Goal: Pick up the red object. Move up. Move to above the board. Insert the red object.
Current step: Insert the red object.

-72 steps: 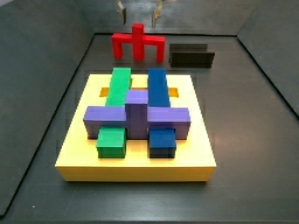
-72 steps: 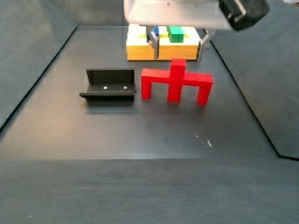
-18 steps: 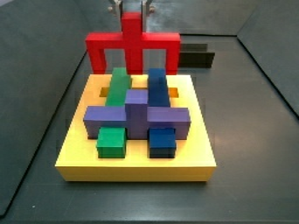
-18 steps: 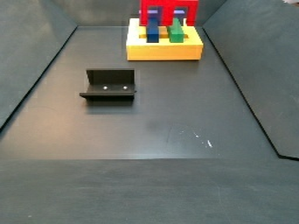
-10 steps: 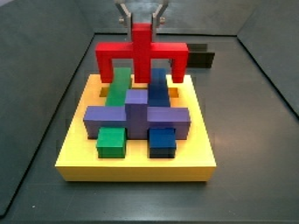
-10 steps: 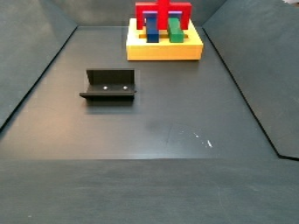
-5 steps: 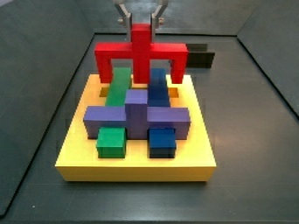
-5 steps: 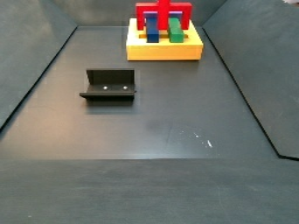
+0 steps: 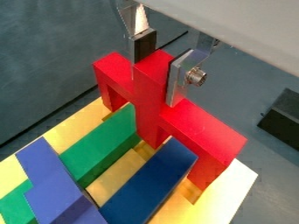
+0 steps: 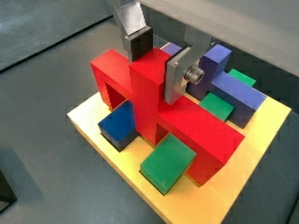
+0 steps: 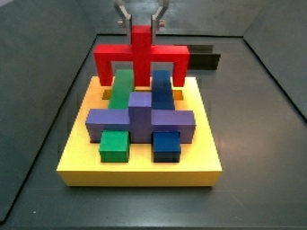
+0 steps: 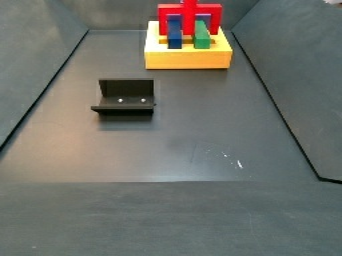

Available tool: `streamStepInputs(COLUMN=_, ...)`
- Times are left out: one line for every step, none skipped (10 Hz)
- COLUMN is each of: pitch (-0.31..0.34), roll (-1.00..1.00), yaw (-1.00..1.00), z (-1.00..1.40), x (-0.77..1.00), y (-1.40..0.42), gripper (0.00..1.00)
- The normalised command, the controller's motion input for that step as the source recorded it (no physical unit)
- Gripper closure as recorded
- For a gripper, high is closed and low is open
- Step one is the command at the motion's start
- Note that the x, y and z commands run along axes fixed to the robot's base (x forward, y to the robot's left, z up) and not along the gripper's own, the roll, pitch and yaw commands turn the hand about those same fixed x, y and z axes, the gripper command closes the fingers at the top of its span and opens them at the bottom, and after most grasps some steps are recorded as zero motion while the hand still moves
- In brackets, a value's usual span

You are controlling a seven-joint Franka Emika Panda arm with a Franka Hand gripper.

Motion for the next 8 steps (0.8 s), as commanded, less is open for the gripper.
streamStepInputs(pitch=-0.061, roll=0.00, yaw=0.00, z=0.00, x=-0.09, y=-0.03, gripper=1.00)
streamStepInputs(pitch=-0.064, roll=0.00, yaw=0.01, z=-0.05, x=0.00, y=-0.05, gripper=1.00)
streamStepInputs(pitch=-0.054, roll=0.00, yaw=0.01, z=-0.11, x=0.07, y=-0.06, gripper=1.00)
streamStepInputs(pitch=-0.039, roll=0.00, yaw=0.00, z=-0.13, x=0.12, y=-0.06, gripper=1.00)
streamStepInputs(pitch=-0.033, roll=0.01, yaw=0.00, z=-0.16, x=0.06, y=-0.03, gripper=1.00)
streamStepInputs(pitch=-0.024, roll=0.05, yaw=0.00, z=-0.21, x=0.02, y=0.00, gripper=1.00)
streamStepInputs(pitch=-0.026, roll=0.07, yaw=0.00, z=-0.22, x=0.00, y=0.00, gripper=1.00)
streamStepInputs(pitch=-0.021, roll=0.10, yaw=0.05, z=-0.10, x=0.00, y=0.00, gripper=1.00)
